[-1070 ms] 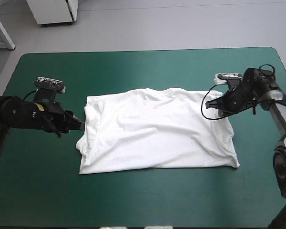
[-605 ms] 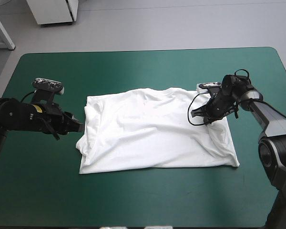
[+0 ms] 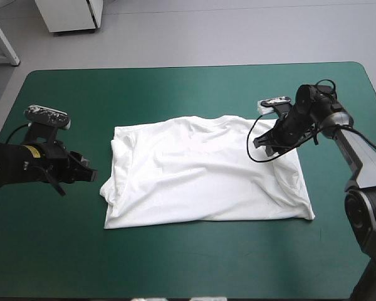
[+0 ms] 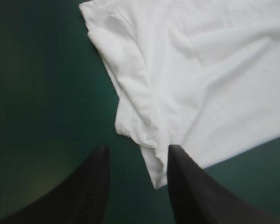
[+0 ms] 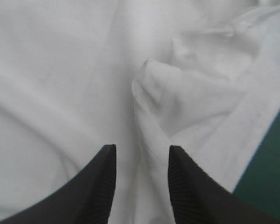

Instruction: Fold the cloth

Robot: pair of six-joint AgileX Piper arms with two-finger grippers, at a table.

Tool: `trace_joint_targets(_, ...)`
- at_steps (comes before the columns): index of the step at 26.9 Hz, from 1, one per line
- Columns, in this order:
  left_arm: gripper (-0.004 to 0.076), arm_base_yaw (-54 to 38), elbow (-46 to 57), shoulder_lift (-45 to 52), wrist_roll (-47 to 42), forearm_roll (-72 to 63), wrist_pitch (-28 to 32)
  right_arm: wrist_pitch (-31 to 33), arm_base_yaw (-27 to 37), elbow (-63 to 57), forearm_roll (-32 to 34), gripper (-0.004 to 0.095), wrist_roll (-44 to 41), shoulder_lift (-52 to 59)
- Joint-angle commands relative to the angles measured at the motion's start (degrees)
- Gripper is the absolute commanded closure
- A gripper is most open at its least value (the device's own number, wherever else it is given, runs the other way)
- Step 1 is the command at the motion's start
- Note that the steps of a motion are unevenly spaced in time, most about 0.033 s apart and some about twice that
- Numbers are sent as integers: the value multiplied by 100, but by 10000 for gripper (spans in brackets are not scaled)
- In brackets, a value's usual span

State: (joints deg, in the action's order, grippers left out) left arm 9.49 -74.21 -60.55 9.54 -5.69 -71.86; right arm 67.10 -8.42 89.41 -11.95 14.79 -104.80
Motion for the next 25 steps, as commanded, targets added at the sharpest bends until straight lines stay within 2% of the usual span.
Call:
trace_joint_targets(1, 426, 28, -156, 352, -246, 387, -164, 94, 10, 156, 191, 506, -21, 825)
trace_joint_targets(8, 414, 28, 643, 512, -500, 672, -173, 92, 10, -733, 749, 507, -357, 2293)
trace_joint_targets(10, 362, 28, 1076, 512, -500, 643, -121, 44, 10, -1186, 875, 507, -413, 2698)
trace_joint_targets(12, 257, 28, 1651, 502, -500, 422, 55, -39, 10, -1860, 921, 506, -427, 3228)
trace_joint_targets(14, 211, 28, 2176, 489, -374, -21, 381, -108, 10, -2385, 994, 506, -427, 3667)
trace_joint_targets(19, 211, 28, 2592, 318, -268, -273, 873, -119, 10, -2978, 1157, 483, -580, 3964)
trace_joint_targets(25, 211, 28, 2639, -218, -138, -437, 1223, -140, 10, -3097, 1195, 472, -630, 3953)
